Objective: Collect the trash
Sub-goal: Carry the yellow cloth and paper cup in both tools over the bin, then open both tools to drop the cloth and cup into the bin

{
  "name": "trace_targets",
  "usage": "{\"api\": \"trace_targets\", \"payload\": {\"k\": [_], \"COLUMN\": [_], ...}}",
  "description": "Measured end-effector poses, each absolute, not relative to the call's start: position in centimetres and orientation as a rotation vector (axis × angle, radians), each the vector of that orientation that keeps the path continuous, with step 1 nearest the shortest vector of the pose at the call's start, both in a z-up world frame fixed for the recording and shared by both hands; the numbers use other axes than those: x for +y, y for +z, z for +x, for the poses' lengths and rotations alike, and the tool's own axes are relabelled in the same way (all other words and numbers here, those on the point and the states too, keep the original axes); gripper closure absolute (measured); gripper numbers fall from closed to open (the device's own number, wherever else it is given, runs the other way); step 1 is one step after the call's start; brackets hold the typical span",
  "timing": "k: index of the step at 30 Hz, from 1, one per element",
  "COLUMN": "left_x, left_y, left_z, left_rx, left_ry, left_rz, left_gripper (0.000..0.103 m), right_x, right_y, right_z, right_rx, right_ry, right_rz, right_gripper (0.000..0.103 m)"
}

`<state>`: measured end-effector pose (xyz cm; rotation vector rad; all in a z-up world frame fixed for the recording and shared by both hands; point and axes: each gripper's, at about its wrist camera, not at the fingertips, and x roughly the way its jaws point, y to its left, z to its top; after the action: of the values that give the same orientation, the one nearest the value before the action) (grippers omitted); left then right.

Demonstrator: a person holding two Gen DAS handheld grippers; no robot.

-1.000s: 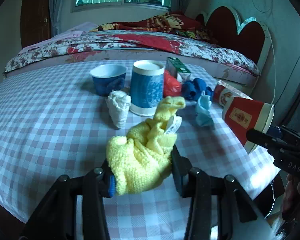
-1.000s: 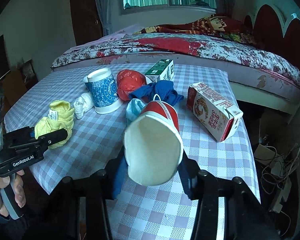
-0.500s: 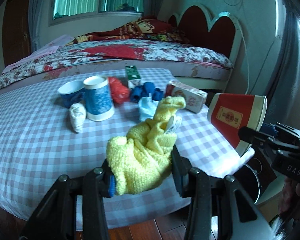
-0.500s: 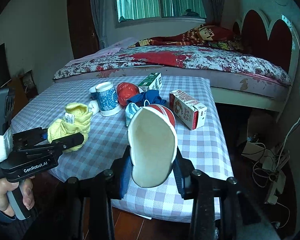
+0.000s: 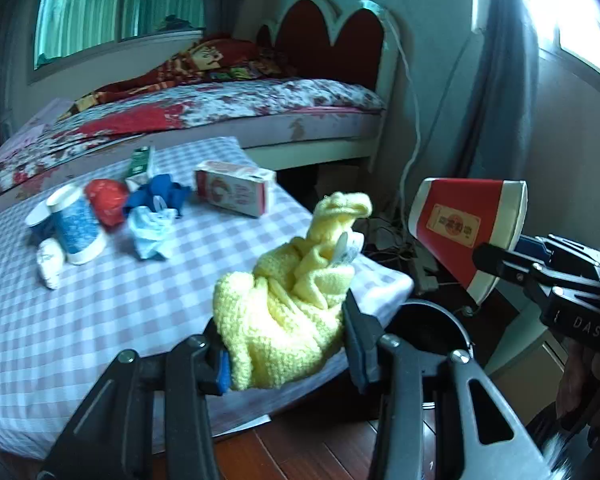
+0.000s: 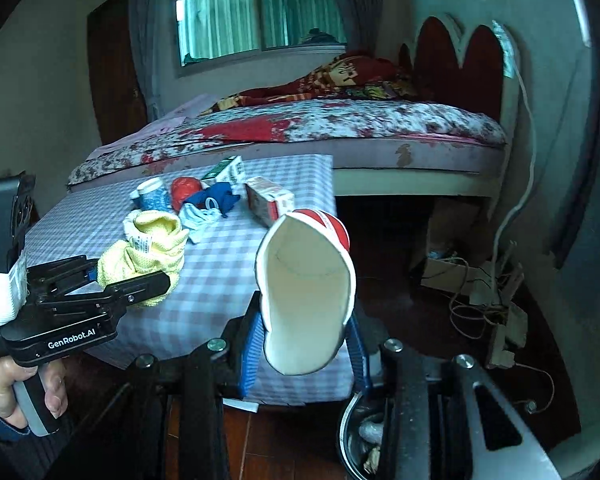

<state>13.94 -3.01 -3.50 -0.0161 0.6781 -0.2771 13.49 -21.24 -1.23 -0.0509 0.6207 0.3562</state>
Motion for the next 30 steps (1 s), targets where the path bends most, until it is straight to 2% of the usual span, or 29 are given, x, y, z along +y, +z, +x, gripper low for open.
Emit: {"api": "trace_targets", "payload": {"k": [17,30], "left_x": [-14.2,-20.0], "left_y": [-5.5,-12.1], "left_z": [13.1,15.6], "left_rx": [0.744,0.957], "left_ry": [-0.491,-0.633], "left_rz": [0.075,0.110], "left_gripper": [0.059,0.058], "right_x": [-31.4,-36.0], "right_y": [-4.1,-10.5], "right_z": [9.9,11.7], "right_rx": [0.706,0.885], "right_ry": [0.207,0.210], "right_rz": [-0.008,-0.027], "right_gripper": [0.064,0.061]}}
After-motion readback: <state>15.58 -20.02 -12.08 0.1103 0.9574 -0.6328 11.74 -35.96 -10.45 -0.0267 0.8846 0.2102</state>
